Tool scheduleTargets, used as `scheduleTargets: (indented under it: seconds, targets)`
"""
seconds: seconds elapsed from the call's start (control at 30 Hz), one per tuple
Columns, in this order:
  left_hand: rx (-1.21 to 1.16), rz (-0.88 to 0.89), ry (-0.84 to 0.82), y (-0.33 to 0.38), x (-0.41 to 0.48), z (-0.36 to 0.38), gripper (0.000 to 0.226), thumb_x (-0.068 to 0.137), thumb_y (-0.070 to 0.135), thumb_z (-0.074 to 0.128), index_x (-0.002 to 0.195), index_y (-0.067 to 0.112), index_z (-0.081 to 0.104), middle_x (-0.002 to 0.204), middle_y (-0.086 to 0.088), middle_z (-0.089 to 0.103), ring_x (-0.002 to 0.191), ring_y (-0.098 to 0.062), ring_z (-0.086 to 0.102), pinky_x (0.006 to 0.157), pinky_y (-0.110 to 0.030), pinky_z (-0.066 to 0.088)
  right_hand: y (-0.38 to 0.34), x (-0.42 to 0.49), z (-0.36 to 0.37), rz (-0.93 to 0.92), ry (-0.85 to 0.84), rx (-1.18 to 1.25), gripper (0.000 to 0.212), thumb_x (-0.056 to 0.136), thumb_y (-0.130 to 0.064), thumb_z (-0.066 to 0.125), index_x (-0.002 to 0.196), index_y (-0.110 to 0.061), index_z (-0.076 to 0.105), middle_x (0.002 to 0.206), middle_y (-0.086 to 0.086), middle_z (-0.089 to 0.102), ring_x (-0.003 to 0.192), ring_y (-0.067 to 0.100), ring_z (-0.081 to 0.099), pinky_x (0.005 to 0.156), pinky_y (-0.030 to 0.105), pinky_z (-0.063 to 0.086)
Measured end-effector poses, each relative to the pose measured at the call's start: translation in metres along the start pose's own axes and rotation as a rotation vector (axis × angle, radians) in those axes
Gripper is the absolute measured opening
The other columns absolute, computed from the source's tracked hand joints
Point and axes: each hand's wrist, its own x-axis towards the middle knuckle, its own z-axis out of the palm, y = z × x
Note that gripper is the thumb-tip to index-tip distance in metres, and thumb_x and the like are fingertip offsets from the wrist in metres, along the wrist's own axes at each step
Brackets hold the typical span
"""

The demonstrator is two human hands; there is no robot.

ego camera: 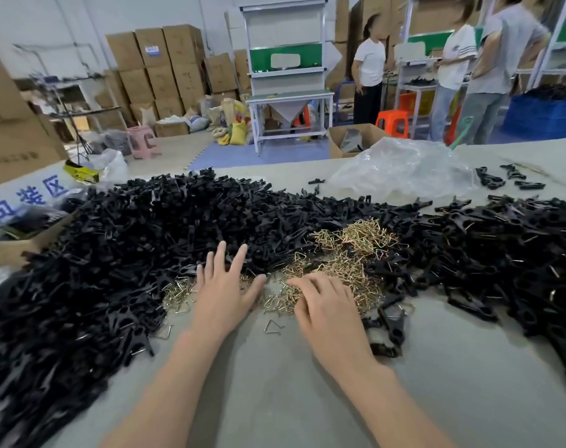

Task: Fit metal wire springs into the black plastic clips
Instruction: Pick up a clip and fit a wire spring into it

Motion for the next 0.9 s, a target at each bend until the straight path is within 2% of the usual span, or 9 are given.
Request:
scheduleTargets:
  seconds: [0.07,0.13,0.3,0.4,0.47,0.53,0.63,0.77,0.9]
  targets:
    - [0.031,0.044,-0.074,-0.001,0.015,0.000,0.072,0.094,0.069,0.039,0.156,0.038,0.022,0.167,-0.007,0.013,0.153,-0.032,0.013,0.122,-0.051,0.010,0.000,0.001,0.001,0.007,-0.005,-0.007,0.033,0.099,-0.022,0.047,0.128,-0.026,0.062,0.120,-0.005,0.059,0.109,0.018,0.054,0.097,0.035,0.045]
    - [0.034,0.035,-0.090,0.001,0.023,-0.002,0.066,0.094,0.067,0.045,0.151,0.037,0.034,0.162,-0.002,0.027,0.149,-0.031,0.023,0.119,-0.051,0.021,0.000,0.001,0.002,0.020,-0.002,0.004,0.033,0.099,-0.022,0.047,0.128,-0.027,0.062,0.119,-0.005,0.059,0.108,0.018,0.054,0.096,0.034,0.044]
    - [-0.077,0.134,0.130,0.006,0.004,-0.006,0.031,0.095,0.032,0.062,0.122,0.017,0.061,0.119,-0.002,0.062,0.109,-0.029,0.057,0.086,-0.040,0.047,0.000,-0.001,0.003,0.045,0.055,0.057,0.029,0.096,-0.014,0.055,0.122,-0.023,0.065,0.113,-0.004,0.061,0.102,0.017,0.053,0.092,0.035,0.048]
    - [-0.093,0.143,0.159,0.006,-0.011,-0.010,0.015,0.095,0.020,0.063,0.108,0.016,0.058,0.097,0.002,0.062,0.091,-0.027,0.060,0.067,-0.036,0.043,0.001,0.000,0.003,0.044,0.057,0.079,0.029,0.096,-0.012,0.056,0.122,-0.022,0.066,0.113,-0.003,0.062,0.104,0.018,0.054,0.093,0.035,0.047]
    - [-0.115,0.126,0.215,0.011,-0.022,-0.014,0.017,0.099,0.030,0.058,0.089,0.021,0.047,0.073,0.011,0.046,0.068,-0.023,0.051,0.058,-0.033,0.034,0.001,-0.001,0.003,0.042,0.072,0.086,0.029,0.096,-0.011,0.058,0.121,-0.020,0.066,0.112,-0.002,0.063,0.103,0.019,0.055,0.092,0.036,0.048]
    - [-0.139,0.122,0.266,0.018,-0.031,-0.017,0.024,0.100,0.037,0.051,0.082,0.025,0.041,0.068,0.012,0.040,0.064,-0.020,0.045,0.060,-0.031,0.033,0.001,-0.001,0.003,0.034,0.085,0.091,0.029,0.096,-0.011,0.059,0.122,-0.020,0.066,0.110,-0.003,0.064,0.101,0.019,0.056,0.091,0.037,0.048]
    - [-0.187,0.147,0.317,0.025,-0.041,-0.016,0.021,0.097,0.033,0.052,0.080,0.024,0.043,0.076,0.010,0.048,0.073,-0.015,0.047,0.069,-0.027,0.033,0.001,-0.001,0.003,-0.014,0.070,0.071,0.029,0.099,-0.020,0.055,0.126,-0.023,0.065,0.112,-0.007,0.064,0.103,0.017,0.056,0.094,0.035,0.046]
    - [-0.538,-0.114,0.302,0.024,-0.047,-0.018,0.025,0.096,0.037,0.053,0.074,0.029,0.045,0.069,0.013,0.057,0.063,-0.004,0.051,0.057,-0.018,0.035,-0.005,-0.007,0.004,-0.194,0.039,0.032,0.037,0.101,-0.046,0.044,0.122,-0.028,0.069,0.117,-0.013,0.067,0.111,0.009,0.056,0.101,0.029,0.035]
    - [-0.850,-0.342,0.369,0.016,-0.044,-0.023,0.018,0.096,0.033,0.059,0.083,0.023,0.054,0.071,0.008,0.063,0.059,-0.006,0.052,0.059,-0.024,0.041,-0.008,-0.005,0.008,-0.327,-0.179,-0.054,0.049,0.098,-0.064,0.040,0.129,-0.034,0.064,0.128,-0.011,0.063,0.125,0.015,0.054,0.113,0.039,0.034]
